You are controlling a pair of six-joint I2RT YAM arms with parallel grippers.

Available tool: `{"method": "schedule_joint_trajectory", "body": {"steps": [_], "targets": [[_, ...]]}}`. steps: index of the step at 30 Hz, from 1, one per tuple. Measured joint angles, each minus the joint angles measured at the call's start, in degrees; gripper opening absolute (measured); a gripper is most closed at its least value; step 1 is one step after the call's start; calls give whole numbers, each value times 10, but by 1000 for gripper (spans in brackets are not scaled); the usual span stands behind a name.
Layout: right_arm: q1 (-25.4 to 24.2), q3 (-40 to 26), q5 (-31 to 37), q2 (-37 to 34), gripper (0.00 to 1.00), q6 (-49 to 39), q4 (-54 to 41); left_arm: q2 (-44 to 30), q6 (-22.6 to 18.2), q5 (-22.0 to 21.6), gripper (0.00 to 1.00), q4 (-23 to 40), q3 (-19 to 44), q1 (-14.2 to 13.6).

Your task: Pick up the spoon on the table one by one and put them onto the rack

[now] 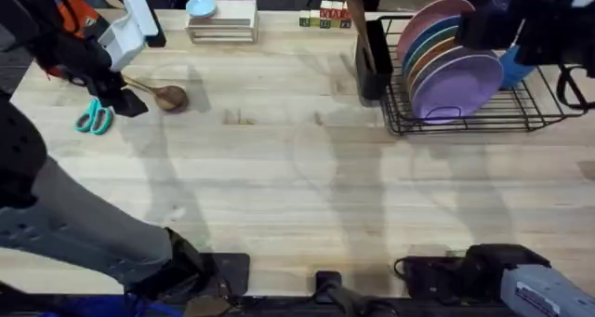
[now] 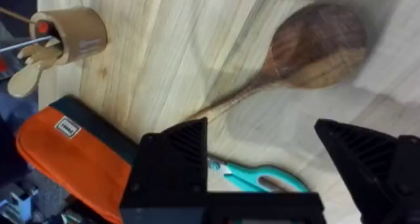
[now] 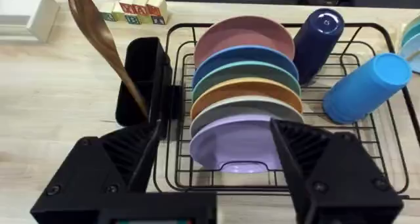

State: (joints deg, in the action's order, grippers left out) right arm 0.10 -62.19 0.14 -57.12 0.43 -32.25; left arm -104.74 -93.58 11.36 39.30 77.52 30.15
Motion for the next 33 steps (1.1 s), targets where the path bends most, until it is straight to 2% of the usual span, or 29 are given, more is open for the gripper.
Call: {"method": "schedule_joint_trajectory", "body": {"steps": [5, 13, 22, 33], "targets": [[0, 0, -6, 0, 993, 0, 0, -24, -9, 7, 991, -20, 0, 5], [0, 0, -11, 0, 993, 0, 0, -50, -36, 35, 990, -20, 0, 31], [0, 0, -11, 0, 993, 0, 0, -60, -65, 54, 991, -31, 2, 32], [0, 0, -11, 0, 993, 0, 0, -70, -34, 56, 991, -40, 12, 25]]}}
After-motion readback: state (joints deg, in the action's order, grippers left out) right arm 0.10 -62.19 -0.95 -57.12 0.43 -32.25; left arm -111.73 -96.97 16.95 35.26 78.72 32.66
